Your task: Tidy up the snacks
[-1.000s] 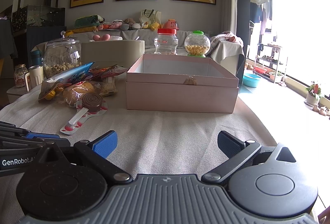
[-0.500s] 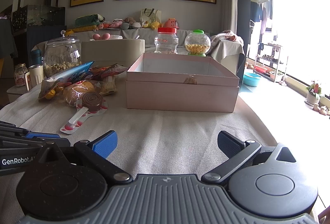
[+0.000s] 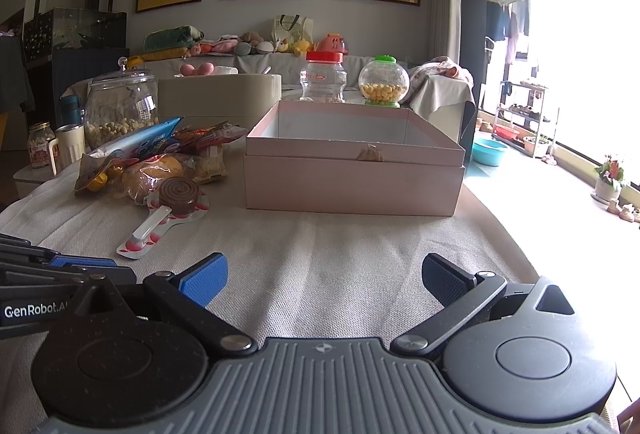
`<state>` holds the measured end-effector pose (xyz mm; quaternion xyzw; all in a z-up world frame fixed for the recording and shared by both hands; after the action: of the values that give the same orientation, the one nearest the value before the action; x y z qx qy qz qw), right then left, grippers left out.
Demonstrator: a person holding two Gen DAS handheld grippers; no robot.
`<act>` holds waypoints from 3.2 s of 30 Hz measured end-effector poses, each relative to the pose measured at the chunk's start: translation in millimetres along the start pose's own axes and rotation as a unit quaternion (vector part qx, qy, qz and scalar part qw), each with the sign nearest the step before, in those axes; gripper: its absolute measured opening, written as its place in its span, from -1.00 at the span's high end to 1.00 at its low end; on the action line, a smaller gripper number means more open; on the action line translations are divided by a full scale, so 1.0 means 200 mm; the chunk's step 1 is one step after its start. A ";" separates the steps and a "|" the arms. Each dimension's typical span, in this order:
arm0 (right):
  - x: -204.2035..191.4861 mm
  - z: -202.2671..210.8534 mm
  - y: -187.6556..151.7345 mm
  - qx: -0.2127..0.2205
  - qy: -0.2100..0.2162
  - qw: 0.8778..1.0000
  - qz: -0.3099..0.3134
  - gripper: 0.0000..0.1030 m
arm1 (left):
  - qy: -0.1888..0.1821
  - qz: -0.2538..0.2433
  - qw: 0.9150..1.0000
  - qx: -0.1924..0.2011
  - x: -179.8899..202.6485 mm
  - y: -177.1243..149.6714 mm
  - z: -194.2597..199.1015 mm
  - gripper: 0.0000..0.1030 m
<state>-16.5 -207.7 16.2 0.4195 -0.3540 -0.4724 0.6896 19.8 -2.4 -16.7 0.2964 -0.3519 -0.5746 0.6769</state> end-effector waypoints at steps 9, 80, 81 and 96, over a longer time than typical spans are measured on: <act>0.00 0.00 -0.01 -0.001 0.000 1.000 0.000 -1.00 | 0.000 0.000 1.000 -0.001 0.00 -0.01 0.00 0.69; -0.71 -0.63 0.79 -0.215 0.208 0.949 0.097 -1.00 | -0.015 0.047 0.992 -0.116 -0.90 0.81 -0.39 0.68; -0.71 -0.67 0.78 -0.231 0.218 0.945 0.074 -1.00 | -0.018 0.049 0.991 -0.122 -0.91 0.80 -0.41 0.68; -0.76 -0.83 0.79 -0.204 0.168 0.963 0.053 -1.00 | -0.063 0.052 0.989 -0.120 -0.98 0.77 -0.45 0.68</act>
<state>140.1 7.8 80.0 0.3244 -0.1506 -0.4199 0.8341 163.3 216.9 28.6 0.1572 -0.3370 -0.5941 0.7133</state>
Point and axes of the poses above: each gripper's, at about its wrist camera, not at the fingertips, and z roughly against the way its jaws point, x to its right, y to its top, the point moved 2 cm from there along -z, roughly the way its jaws point, and after that the axes turned 5 degrees about z, right-handed, at the moved point
